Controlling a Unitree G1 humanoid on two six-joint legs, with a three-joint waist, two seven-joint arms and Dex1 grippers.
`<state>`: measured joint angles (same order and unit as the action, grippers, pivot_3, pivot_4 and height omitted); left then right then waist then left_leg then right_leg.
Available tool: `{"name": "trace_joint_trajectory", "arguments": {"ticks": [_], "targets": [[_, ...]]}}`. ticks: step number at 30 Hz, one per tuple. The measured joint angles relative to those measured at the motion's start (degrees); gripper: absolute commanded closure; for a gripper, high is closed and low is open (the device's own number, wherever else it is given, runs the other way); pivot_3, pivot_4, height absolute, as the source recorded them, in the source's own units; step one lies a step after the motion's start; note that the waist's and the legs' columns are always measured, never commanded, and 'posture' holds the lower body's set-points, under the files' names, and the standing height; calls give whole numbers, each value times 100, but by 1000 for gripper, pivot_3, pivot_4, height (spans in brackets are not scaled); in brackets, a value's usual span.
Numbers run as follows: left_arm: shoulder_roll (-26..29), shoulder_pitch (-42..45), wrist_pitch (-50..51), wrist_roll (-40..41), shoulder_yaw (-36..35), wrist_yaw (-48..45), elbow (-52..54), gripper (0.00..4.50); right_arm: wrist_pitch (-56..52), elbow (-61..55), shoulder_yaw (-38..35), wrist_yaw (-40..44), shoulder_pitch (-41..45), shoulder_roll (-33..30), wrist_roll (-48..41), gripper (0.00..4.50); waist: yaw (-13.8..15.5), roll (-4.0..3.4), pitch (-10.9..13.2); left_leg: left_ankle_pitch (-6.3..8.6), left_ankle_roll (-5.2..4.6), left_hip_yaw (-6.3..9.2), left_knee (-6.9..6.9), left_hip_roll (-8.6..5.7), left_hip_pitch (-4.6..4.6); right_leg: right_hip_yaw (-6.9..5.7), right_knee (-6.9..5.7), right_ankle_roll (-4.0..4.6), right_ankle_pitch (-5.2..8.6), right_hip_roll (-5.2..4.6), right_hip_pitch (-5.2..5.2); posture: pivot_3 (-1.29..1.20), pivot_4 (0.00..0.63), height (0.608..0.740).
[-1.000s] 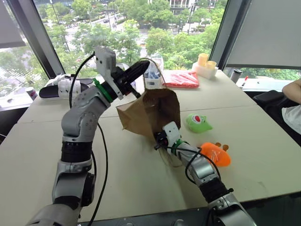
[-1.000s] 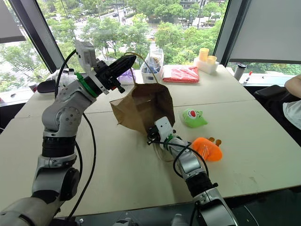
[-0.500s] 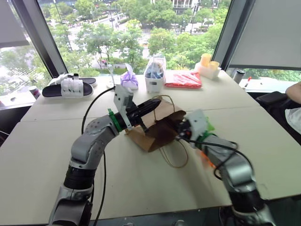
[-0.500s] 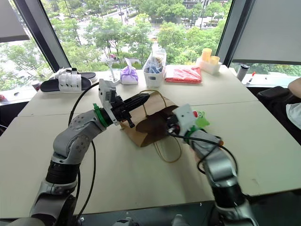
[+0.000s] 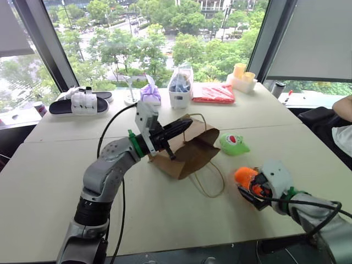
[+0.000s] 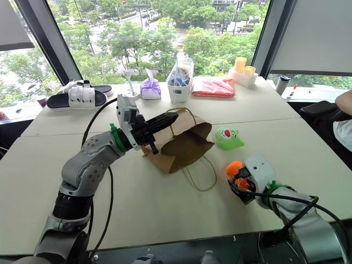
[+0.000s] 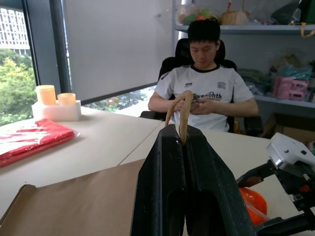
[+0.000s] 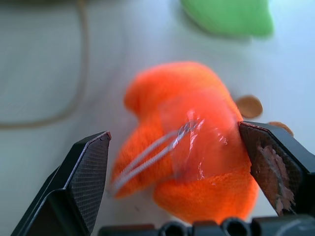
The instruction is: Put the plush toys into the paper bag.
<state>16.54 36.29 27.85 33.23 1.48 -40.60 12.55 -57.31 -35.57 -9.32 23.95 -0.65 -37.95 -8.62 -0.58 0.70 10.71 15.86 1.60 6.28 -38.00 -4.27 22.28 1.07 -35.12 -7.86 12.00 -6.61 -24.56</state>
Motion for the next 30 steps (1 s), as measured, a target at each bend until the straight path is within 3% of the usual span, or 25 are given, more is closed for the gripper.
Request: {"name": "trace_joint_trajectory", "arguments": {"ticks": [2, 5, 12, 16, 20, 24, 30], "targets": [[3, 1, 7, -2, 0, 0, 0, 4500, 334, 282, 109, -37, -5, -51, 146, 34, -1, 0, 0, 0, 0, 1, 0, 1, -1, -1, -1, 0, 0, 1, 0, 0, 150, 740], [40, 3, 17, -4, -3, -5, 1, 4500, 702, 601, 206, -80, 36, -71, 274, 783, 3, 0, 0, 0, 0, 1, 0, 0, -1, 0, 0, 0, 0, 1, 1, 0, 150, 740], [153, 2, 32, -5, -10, -39, 2, 4500, 900, 779, 154, -15, 227, -71, 263, 4087, 5, 0, 0, 0, 0, 2, 0, 0, -1, 0, 0, 0, 0, 1, 1, 0, 150, 740], [209, -1, 31, -4, -28, -44, 2, 4500, 817, 611, 120, 282, 465, -202, 35, 4087, 5, 0, 0, 0, 0, 3, 0, 0, 0, 0, 0, 0, 0, 0, 1, 0, 150, 740], [207, -1, 45, 1, -19, -68, 7, 4500, 554, 247, 139, 574, 1280, -238, -387, 4087, -11, 0, 0, 0, 0, 6, 1, 3, -2, -3, 0, 0, 0, 3, 1, 0, 150, 740], [213, 0, 62, 28, -19, -108, 13, 4500, 509, 202, 786, 635, 1978, 31, -519, 4087, 2, 0, 0, 0, 0, 10, 1, 3, 0, -5, 2, 0, 0, 3, 1, 0, 150, 740], [146, 8, 66, 113, -19, -96, 18, 4500, 1057, 1359, 2149, 364, 2616, 987, -77, 4087, -4, 1, 1, -1, 2, 14, 1, -1, 1, -3, 1, 1, 0, -1, -2, 0, 150, 740]]}}
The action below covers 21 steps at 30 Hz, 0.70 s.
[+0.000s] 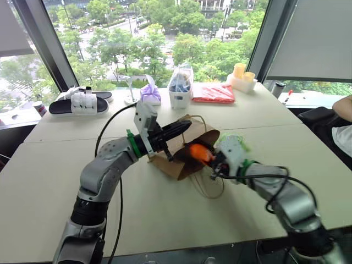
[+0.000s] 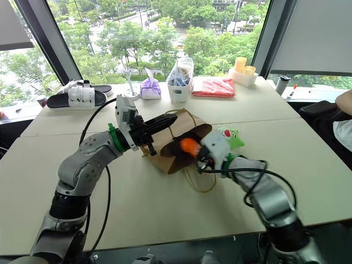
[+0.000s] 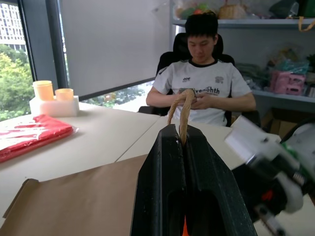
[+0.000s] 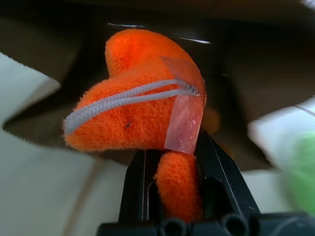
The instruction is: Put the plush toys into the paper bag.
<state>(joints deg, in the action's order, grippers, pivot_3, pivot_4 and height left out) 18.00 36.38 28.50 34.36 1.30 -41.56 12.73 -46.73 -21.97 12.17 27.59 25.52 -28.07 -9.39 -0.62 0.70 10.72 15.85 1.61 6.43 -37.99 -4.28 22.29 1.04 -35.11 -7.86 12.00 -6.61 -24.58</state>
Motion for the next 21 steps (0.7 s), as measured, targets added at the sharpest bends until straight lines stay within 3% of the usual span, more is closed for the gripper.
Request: {"name": "trace_joint_trajectory", "arguments": {"ticks": [5, 8, 14, 21], "targets": [[-63, 12, 66, 57, 5, 13, 35, 4500, 936, 1188, 512, -140, 810, 728, 447, 4087, -28, -1, 0, -2, 4, 0, 2, 1, -1, 2, -4, 0, -1, 2, -6, 0, 150, 740], [-68, 7, 99, 83, 9, 24, 78, 4500, 1437, 1965, 619, -193, 1260, 1129, 633, 3133, -33, -1, 0, -6, 11, 1, 7, 1, -1, 2, -5, 1, -1, 4, -9, 0, 150, 740], [-63, -7, 98, 81, -1, 53, 82, 4500, 1972, 2753, 650, -177, 1413, 1341, 850, 62, -15, -1, 0, -21, 37, 1, 7, -3, 4, 4, -2, 0, -1, 2, -11, 0, 150, 740], [-59, -9, 92, 67, -7, 67, 80, 4500, 1884, 2133, 460, -29, 1305, 1063, 933, 62, -17, -1, 0, -17, 30, 1, 10, -2, 4, 3, -5, 1, -1, 4, -15, 0, 150, 740]]}}
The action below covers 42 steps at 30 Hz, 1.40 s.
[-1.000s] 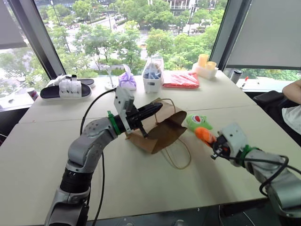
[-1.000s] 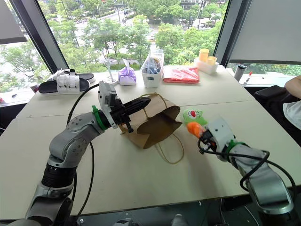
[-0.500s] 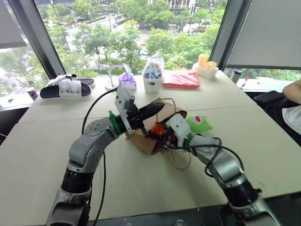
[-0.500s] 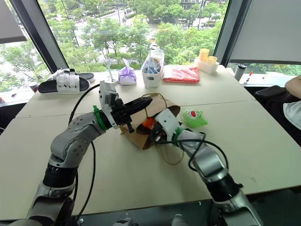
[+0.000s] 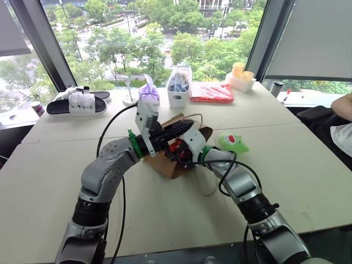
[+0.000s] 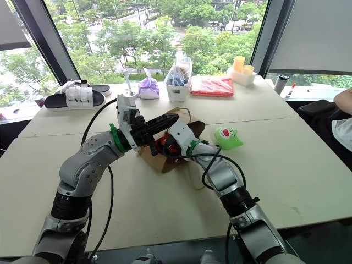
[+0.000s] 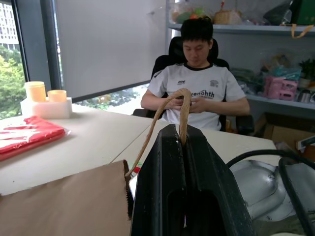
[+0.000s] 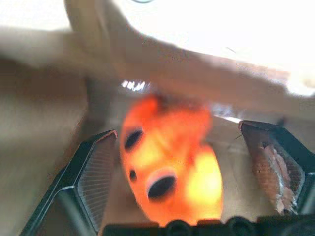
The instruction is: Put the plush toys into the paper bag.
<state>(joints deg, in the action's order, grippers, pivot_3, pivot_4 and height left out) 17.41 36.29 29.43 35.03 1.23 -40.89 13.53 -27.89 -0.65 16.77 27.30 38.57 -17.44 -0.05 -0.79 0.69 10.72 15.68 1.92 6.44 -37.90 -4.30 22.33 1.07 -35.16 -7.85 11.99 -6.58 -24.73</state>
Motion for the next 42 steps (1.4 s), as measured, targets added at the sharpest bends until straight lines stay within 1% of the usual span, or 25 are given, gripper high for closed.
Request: {"name": "trace_joint_trajectory", "arguments": {"ticks": [3, 6, 8, 11, 12, 16, 17, 20, 22, 23, 27, 30, 32, 33, 34, 36, 37, 39, 40, 42], "targets": [[28, -7, -1, -8, -13, 1, -8, 4500, -591, -1076, -403, 257, -220, -461, -264, 62, 25, 0, 0, 11, -20, 3, -1, -1, 5, 0, 3, 0, 0, -1, 0, 0, 150, 740], [65, -7, -8, -33, -28, -2, -15, 4500, -1309, -1960, -1106, 381, -387, -776, -672, 62, 17, 0, 0, 15, -26, 7, -1, 0, 4, 0, 4, 0, 0, -1, 1, 0, 150, 740], [64, -5, -16, -52, -16, -25, -40, 4500, -1748, -2395, -1565, 512, -621, -1207, -929, 62, 24, 0, 0, 15, -27, 5, -1, 0, 3, -1, 3, 0, 0, -1, 2, 0, 150, 740], [119, -13, -45, -70, -52, -29, -145, 4500, -2065, -2351, -2197, 507, -901, -1665, -1012, 62, 24, 1, 0, 16, -28, -5, -3, -1, 0, -1, 5, 0, 0, -1, 8, 0, 150, 740], [118, -13, -58, -72, -52, -29, -159, 4500, -2054, -2250, -2218, 486, -936, -1751, -977, 62, 13, 1, 0, 16, -28, -8, -3, 0, 0, -1, 5, 0, 0, -1, 8, 0, 150, 740], [52, -11, -121, -78, -20, -32, -185, 4500, -1444, -870, -1766, 176, -916, -1846, -420, 62, -21, 1, 0, 16, -29, -18, -2, 4, -11, 2, 2, 0, 0, 0, 12, 0, 150, 740], [49, -10, -129, -81, -16, -33, -191, 4500, -1114, -270, -1575, 92, -873, -1805, -232, 62, -19, 1, 0, 16, -28, -20, -2, 3, -11, 4, 1, 0, 0, 0, 12, 0, 150, 740], [44, -19, -134, -86, -2, -30, -188, 4500, -517, 783, -1348, -35, -677, -1564, -32, 62, -22, -1, 1, 16, -28, -22, -2, 2, -9, 8, 4, 0, 0, -1, 10, 0, 150, 740], [14, -24, -136, -93, 16, -13, -180, 4500, -34, 1816, -1349, -205, -286, -1235, 4, 62, -30, -2, 1, 15, -27, -23, -2, 2, -9, 11, 4, 0, -1, -1, 9, 0, 150, 740], [-7, -26, -143, -108, 20, -5, -174, 4500, 180, 2169, -1340, -280, -144, -1169, 53, 62, -23, -2, 1, 15, -27, -22, -1, 2, -8, 11, 3, 0, 0, -1, 9, 0, 150, 740], [-6, -29, -154, -149, 12, 55, -156, 4500, 935, 3019, -1338, -492, 179, -1060, 235, 62, -3, -2, 1, 15, -26, -20, -1, 1, -7, 10, 6, 0, 0, -1, 9, 0, 150, 740], [-12, -37, -153, -167, 12, 112, -132, 4500, 1346, 3394, -1337, -573, 278, -1011, 334, 834, -12, -2, 1, 13, -23, -20, -1, 1, -7, 10, 6, 0, 0, -1, 9, 0, 150, 740], [-9, -62, -153, -173, 9, 127, -108, 4500, 1521, 3479, -1339, -617, 282, -1008, 375, 1796, -17, -2, 1, 13, -24, -20, -1, 1, -7, 10, 5, 0, 0, -1, 9, 0, 150, 740], [-7, -66, -153, -177, 7, 132, -108, 4500, 1567, 3488, -1339, -621, 282, -1008, 379, 2348, -20, -2, 1, 13, -24, -20, -1, 1, -7, 10, 5, 0, 0, -1, 9, 0, 150, 740], [-6, -66, -154, -179, 5, 135, -108, 4500, 1605, 3490, -1340, -623, 282, -1010, 380, 2758, -27, -2, 1, 14, -24, -20, -1, 1, -7, 10, 5, 0, 0, -1, 9, 0, 150, 740], [-6, -66, -155, -181, 4, 133, -108, 4500, 1636, 3478, -1357, -620, 279, -1021, 378, 3882, -29, -2, 1, 14, -25, -19, -1, 1, -7, 10, 4, 0, 0, 0, 9, 0, 150, 740], [-3, -66, -156, -182, 1, 132, -108, 4500, 1628, 3443, -1376, -616, 275, -1030, 376, 4367, -26, -2, 1, 14, -25, -19, -1, 1, -7, 10, 4, 0, 0, 0, 9, 0, 150, 740], [-2, -64, -160, -183, -2, 131, -109, 4500, 1570, 3304, -1406, -606, 253, -1059, 372, 4442, -23, -2, 1, 14, -25, -19, -1, 1, -7, 10, 4, 0, 0, 0, 9, 0, 150, 740], [-8, -62, -164, -184, 3, 126, -110, 4500, 1425, 2999, -1448, -560, 132, -1098, 345, 4442, -18, -2, 1, 14, -25, -18, -1, 1, -7, 10, 5, 0, 0, 0, 8, 0, 150, 740], [-1, -62, -177, -188, -9, 120, -124, 4500, 788, 1971, -1590, -302, -252, -1206, 71, 4442, 16, -2, 1, 14, -25, -9, 0, 1, 1, 6, 4, 0, 0, 0, 4, 0, 150, 740]]}}
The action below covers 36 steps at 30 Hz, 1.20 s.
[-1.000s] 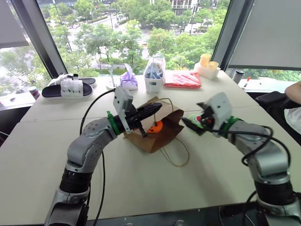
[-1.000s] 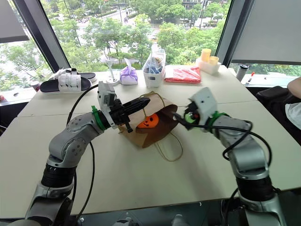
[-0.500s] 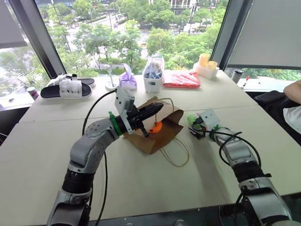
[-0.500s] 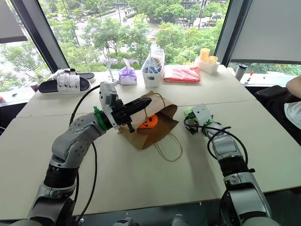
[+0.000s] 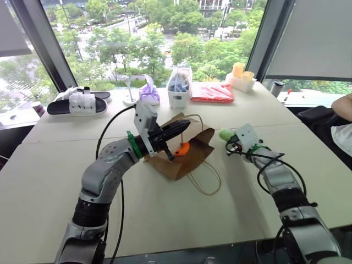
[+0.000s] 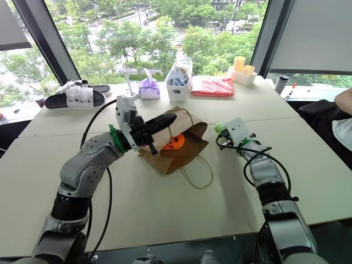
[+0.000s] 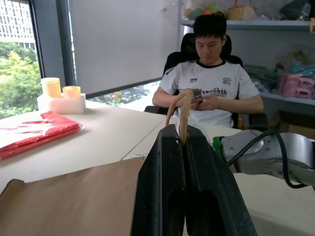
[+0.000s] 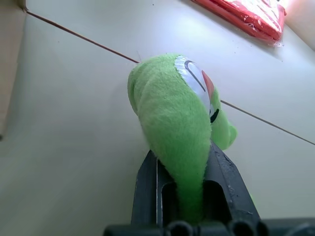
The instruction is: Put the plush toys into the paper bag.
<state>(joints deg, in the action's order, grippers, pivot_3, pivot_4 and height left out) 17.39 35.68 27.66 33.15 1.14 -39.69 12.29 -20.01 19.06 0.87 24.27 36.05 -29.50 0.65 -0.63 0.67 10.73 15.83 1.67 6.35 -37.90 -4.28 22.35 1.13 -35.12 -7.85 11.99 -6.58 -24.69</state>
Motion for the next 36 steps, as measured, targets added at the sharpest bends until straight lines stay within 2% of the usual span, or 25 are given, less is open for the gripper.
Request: {"name": "trace_joint_trajectory", "arguments": {"ticks": [8, 13, 18, 22, 26, 29, 32, 35, 36], "targets": [[-1, 47, -41, 0, 5, -112, -109, 4500, -2654, -4438, -442, 911, -1258, -824, -1259, 4442, 8, 0, 0, 3, -5, 9, -2, 0, -1, -5, 2, -1, 1, 0, 5, 0, 150, 740], [-7, 74, -44, 0, 8, -152, -190, 4500, -3497, -5520, -302, 876, -1487, -728, -1718, 4442, -3, 1, 0, 3, -5, 9, -7, 2, -5, -2, 1, -1, 1, -1, 8, 0, 150, 740], [-1, 96, -44, 2, 7, -187, -255, 4500, -3516, -5277, 292, 509, -1280, -214, -1659, 4442, -2, 1, 0, 3, -5, 9, -8, 1, -5, -3, 0, -1, 1, -1, 9, 0, 150, 740], [-7, 122, -34, 4, 14, -184, -245, 4500, -2853, -4103, 763, 210, -751, 230, -1223, 4442, -9, 1, 0, 2, -4, 7, -8, 1, -6, -4, -2, 0, 0, 0, 7, 0, 150, 740], [-8, 114, 47, 6, 22, -134, -177, 4500, -1646, -2382, 1184, -75, -270, 821, -652, 4442, -19, 1, 0, 1, -1, 3, -5, 0, -6, -3, -2, 0, 0, 0, 4, 0, 150, 740], [15, 108, 77, 7, 9, -109, -55, 4500, -871, -1515, 1325, -213, -151, 1141, -384, 3369, -12, 1, 0, -18, 31, 4, -1, -1, -2, -3, -1, 0, 0, 0, 0, 0, 150, 740], [20, 105, 100, 8, 8, -69, 3, 4500, -342, -1081, 1349, -312, -108, 1327, -177, 1919, -19, 1, 0, -18, 31, 5, 0, -1, -2, -2, 0, 0, 0, 0, -1, 0, 150, 740], [21, 97, 106, 9, 8, -23, 18, 4500, -216, -1120, 1313, -283, -118, 1335, -148, 289, -20, 0, 0, -17, 30, 7, 0, -1, -2, -2, -1, 0, 0, 0, -1, 0, 150, 740], [17, 84, 106, 10, 9, -14, 25, 4500, -251, -1269, 1263, -242, -181, 1320, -166, 289, -15, 0, 0, -17, 29, 8, 0, -1, -2, -3, -2, 0, 0, 0, -1, 0, 150, 740]]}}
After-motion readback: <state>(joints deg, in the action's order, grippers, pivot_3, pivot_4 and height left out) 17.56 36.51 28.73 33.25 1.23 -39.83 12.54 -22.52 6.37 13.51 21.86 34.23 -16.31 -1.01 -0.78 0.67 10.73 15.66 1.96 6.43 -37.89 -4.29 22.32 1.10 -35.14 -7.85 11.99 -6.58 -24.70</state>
